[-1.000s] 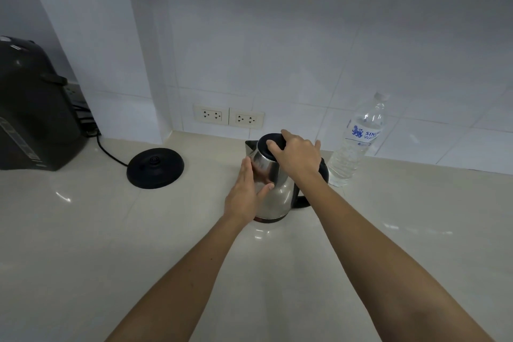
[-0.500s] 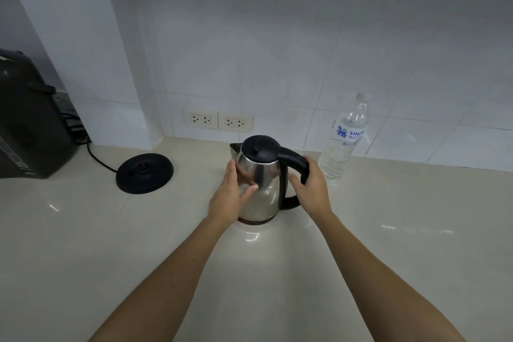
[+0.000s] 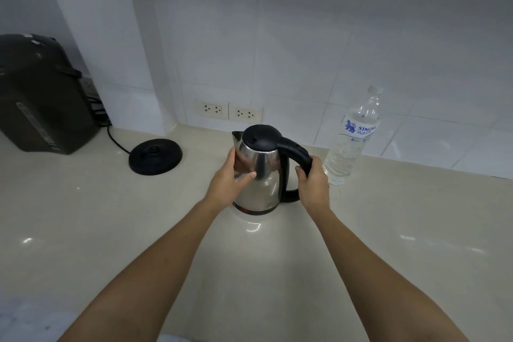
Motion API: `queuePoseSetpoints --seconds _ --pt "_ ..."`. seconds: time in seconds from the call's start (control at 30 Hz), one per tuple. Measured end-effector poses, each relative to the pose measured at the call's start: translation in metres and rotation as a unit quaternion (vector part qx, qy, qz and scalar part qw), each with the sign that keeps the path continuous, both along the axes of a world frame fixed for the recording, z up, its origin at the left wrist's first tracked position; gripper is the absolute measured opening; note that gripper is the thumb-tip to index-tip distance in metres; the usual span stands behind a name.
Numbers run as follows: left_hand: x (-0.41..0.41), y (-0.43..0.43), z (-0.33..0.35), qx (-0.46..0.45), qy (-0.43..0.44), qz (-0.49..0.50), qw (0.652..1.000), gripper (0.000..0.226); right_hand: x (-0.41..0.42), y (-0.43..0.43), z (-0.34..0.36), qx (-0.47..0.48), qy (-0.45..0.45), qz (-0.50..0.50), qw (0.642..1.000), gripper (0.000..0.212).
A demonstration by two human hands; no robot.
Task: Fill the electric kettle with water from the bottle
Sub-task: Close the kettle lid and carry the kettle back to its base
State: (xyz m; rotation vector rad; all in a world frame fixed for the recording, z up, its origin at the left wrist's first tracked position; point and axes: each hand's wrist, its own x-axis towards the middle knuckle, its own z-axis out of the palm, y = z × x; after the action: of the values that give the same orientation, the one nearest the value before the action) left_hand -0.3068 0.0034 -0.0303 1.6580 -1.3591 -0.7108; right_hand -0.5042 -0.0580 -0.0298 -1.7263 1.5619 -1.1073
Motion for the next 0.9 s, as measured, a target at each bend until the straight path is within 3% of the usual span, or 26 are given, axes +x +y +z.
queuePoseSetpoints --seconds 0.3,0.7,0.9 --pt "0.034 0.008 0.015 -0.056 0.003 0.062 0.996 0.065 0.037 -0.019 0.028 -0.072 0.061 0.032 0.995 0.022" --pt "0.204 0.002 0.058 -0.088 -0.021 0.058 0.994 0.032 0.210 -0.021 0.056 -0.065 -0.022 0.043 0.997 0.019" --pt "0.282 -0.001 0.055 -0.067 -0.027 0.059 0.996 0.037 0.289 -0.019 0.046 -0.041 -0.035 0.039 0.998 0.016"
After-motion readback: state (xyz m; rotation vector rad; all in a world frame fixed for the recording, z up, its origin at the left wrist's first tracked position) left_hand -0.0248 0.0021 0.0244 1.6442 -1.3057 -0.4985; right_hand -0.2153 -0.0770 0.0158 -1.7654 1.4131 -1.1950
